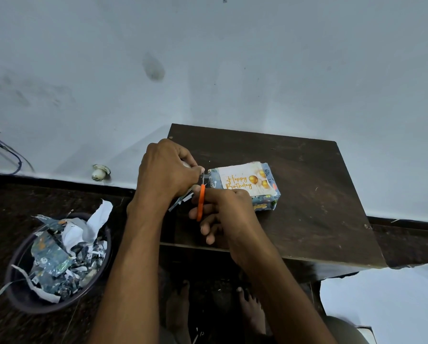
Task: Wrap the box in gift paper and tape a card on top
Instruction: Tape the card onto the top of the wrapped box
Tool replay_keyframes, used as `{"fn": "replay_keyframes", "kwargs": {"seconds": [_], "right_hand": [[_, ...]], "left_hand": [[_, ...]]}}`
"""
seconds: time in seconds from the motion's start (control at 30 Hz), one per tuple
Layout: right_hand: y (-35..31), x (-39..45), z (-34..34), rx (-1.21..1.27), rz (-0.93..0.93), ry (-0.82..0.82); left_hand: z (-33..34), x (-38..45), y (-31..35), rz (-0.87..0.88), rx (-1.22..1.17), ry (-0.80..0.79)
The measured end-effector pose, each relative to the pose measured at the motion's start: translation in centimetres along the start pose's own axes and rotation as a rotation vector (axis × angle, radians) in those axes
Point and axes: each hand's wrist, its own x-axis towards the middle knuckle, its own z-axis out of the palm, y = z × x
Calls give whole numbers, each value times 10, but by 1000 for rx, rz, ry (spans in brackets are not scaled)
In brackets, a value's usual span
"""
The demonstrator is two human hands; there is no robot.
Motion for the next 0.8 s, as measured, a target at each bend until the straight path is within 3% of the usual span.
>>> {"fn": "replay_keyframes", "kwargs": {"seconds": [0.5, 0.8], "right_hand": [[2, 0, -6, 2, 19, 29], [7, -3, -6, -204, -20, -30]], "left_hand": [[-5, 1, -7, -53, -32, 32], [-18, 1, -18, -81, -167, 118]]}}
